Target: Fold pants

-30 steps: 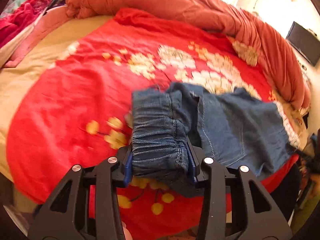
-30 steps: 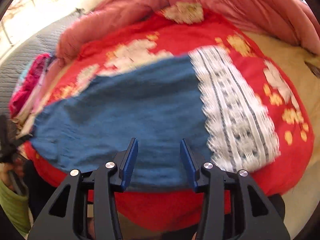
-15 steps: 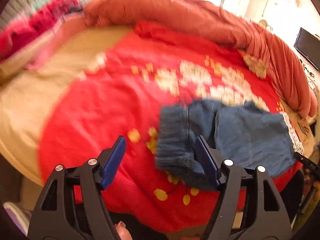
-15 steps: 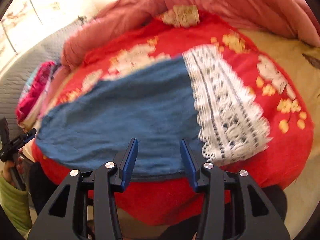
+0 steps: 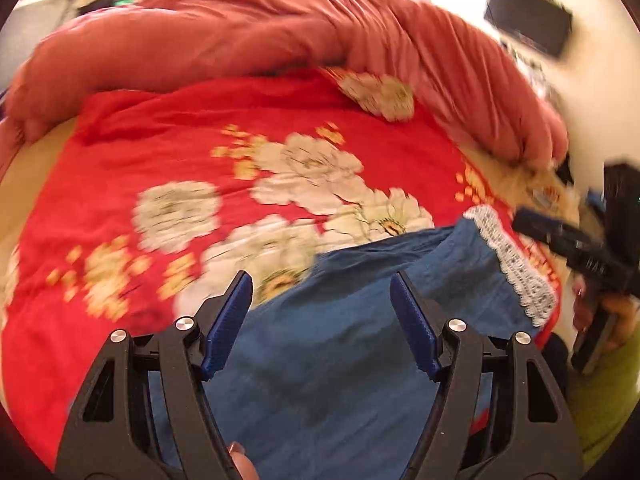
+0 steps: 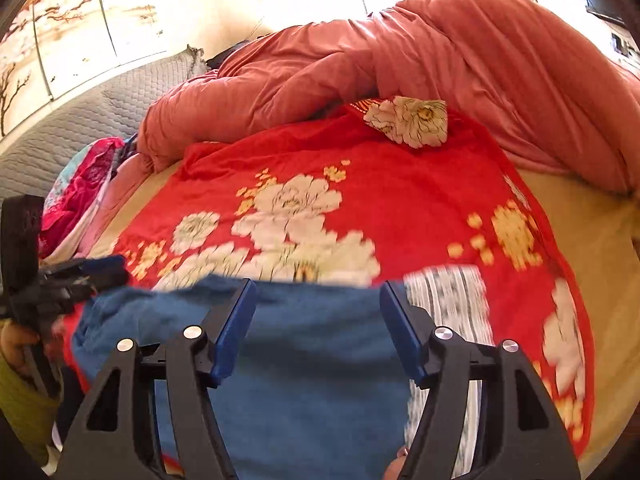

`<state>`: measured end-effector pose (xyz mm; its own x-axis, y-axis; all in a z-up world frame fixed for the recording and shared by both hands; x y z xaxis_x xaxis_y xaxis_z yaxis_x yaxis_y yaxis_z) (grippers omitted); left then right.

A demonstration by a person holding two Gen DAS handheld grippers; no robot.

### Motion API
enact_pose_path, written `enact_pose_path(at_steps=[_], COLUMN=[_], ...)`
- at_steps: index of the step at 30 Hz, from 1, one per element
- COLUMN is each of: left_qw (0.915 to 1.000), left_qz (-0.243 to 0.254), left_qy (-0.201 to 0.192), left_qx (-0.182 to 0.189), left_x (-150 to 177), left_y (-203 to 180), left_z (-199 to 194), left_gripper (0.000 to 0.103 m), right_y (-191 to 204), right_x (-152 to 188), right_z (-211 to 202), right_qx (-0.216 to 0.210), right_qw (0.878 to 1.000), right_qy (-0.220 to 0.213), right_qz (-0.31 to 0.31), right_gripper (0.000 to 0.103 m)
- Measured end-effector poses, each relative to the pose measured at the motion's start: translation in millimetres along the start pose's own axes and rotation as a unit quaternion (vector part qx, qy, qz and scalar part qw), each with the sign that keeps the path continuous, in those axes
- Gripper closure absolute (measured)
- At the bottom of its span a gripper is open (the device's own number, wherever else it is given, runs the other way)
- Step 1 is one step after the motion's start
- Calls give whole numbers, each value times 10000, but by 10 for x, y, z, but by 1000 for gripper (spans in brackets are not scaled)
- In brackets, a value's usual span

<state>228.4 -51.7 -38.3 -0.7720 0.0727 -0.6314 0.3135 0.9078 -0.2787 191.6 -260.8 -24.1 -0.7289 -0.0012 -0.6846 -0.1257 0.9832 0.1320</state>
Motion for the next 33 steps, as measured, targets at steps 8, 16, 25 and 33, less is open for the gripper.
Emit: enact_pose_path(at_steps=[8,16,25,33], left_qw=[9970,9976,9986,9990], left_qz=[121,-17,-196,-144], left_qy=[764,638,478,412], left_qx=[31,277,99,15], left_x=[73,147,221,253], left_y=[192,163,330,342], left_z=[729,849,966,928], left_gripper=[39,97,94,88], right_y=[-202,-511,-525,-1269], right_x=[345,582,544,153], right_z=[391,566,458,513], right_qx=[256,40,-27,171], right_qw=[9987,9939,9944,9904], right_qy=[425,911,828,734], right_qz=[92,626,664,1160], right_gripper=[40,40,40,42])
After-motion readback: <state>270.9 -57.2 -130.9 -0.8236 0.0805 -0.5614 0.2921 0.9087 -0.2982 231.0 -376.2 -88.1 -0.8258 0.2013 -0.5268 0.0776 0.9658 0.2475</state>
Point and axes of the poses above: each gripper's, at about its wrist camera, not at the fingertips, and z roughly the way its jaws point, y to its left, x to its underside, the point moved 8 cm from there along z, roughly the way its jaws point, and after that the axes turned 8 degrees about x, right-handed, at the moved point
